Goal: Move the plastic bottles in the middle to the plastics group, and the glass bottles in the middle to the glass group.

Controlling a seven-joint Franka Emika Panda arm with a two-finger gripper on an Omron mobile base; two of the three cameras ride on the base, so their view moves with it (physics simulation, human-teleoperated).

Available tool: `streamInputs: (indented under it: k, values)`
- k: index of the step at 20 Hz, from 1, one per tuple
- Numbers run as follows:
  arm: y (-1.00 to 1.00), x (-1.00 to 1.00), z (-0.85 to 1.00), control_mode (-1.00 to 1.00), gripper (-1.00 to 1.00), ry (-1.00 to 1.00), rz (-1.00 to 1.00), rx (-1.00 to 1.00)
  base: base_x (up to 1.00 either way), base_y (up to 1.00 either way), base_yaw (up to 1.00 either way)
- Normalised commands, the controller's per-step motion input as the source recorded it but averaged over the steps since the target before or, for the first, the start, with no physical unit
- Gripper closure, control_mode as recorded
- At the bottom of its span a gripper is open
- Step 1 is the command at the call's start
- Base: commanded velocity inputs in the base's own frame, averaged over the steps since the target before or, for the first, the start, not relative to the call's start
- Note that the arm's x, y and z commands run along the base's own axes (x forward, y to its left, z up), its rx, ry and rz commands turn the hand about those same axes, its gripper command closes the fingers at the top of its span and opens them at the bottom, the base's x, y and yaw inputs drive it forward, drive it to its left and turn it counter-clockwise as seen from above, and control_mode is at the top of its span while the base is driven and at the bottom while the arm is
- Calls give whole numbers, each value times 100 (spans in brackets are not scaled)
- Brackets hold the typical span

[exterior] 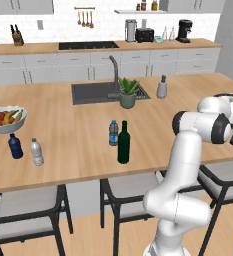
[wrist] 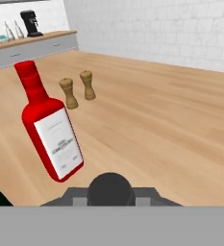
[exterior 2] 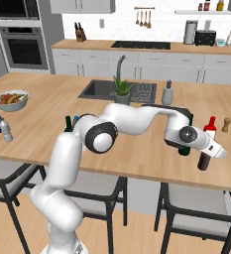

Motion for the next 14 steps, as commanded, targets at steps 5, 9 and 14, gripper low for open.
streamInputs:
  k: [5,9,14]
  values:
    - [0,0,0,-100,100,0,0,0,0,0,0]
    - [0,0,0,-100,-100,0,0,0,0,0,0]
    - [0,0,0,-100,-100,0,0,0,0,0,0]
